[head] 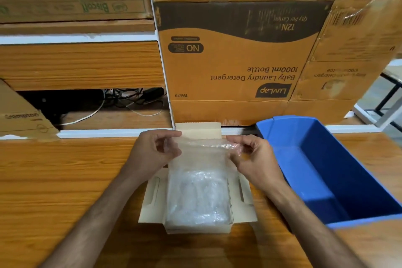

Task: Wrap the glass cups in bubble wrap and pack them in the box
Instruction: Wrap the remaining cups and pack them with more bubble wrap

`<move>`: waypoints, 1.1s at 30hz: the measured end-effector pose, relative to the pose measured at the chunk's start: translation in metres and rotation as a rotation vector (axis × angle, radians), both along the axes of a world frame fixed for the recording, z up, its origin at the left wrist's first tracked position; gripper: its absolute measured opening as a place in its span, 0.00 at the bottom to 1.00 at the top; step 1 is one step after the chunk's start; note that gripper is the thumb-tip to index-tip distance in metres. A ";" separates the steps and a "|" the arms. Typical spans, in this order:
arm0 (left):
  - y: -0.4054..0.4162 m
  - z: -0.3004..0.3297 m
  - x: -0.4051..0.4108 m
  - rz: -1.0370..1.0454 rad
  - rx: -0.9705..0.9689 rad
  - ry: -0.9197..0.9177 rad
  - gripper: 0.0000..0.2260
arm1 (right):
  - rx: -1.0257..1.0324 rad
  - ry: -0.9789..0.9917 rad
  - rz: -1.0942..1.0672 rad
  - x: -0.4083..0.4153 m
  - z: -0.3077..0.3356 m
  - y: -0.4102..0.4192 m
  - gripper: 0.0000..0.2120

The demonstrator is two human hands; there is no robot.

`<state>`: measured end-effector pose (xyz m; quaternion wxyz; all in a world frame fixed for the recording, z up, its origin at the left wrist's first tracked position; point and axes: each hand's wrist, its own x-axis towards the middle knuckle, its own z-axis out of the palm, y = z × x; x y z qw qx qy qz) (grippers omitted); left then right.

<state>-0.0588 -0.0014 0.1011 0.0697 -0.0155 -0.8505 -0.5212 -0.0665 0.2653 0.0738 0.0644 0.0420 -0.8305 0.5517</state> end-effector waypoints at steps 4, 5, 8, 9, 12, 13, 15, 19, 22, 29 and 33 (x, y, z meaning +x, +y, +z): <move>0.006 -0.004 0.011 0.095 -0.349 0.334 0.12 | 0.304 0.393 -0.101 0.004 0.003 0.001 0.09; 0.006 -0.007 0.016 0.112 -0.424 0.399 0.10 | 0.407 0.468 -0.117 0.007 0.001 0.003 0.09; 0.005 -0.031 0.035 0.120 -0.570 0.439 0.09 | 0.593 0.480 -0.086 0.025 -0.011 0.004 0.08; 0.003 -0.043 0.042 0.097 -0.615 0.413 0.09 | 0.654 0.432 -0.041 0.033 -0.020 0.003 0.08; -0.005 -0.085 0.058 0.013 -0.745 0.282 0.11 | 0.817 0.234 0.140 0.052 -0.052 0.000 0.08; -0.008 -0.096 0.061 -0.011 -0.776 0.245 0.12 | 0.847 0.173 0.184 0.056 -0.061 -0.001 0.08; -0.013 -0.112 0.066 -0.060 -0.802 0.192 0.14 | 0.883 0.098 0.229 0.061 -0.072 -0.001 0.08; -0.018 -0.120 0.071 -0.105 -0.814 0.102 0.11 | 0.949 0.063 0.292 0.064 -0.074 0.001 0.12; -0.021 -0.112 0.075 -0.179 -0.834 0.042 0.09 | 0.928 0.064 0.352 0.066 -0.068 0.006 0.12; -0.018 -0.086 0.077 -0.395 -0.844 -0.104 0.26 | 0.943 0.001 0.511 0.061 -0.055 0.006 0.21; -0.010 -0.079 0.061 -0.379 -0.905 -0.091 0.29 | 0.968 0.033 0.471 0.053 -0.037 -0.008 0.08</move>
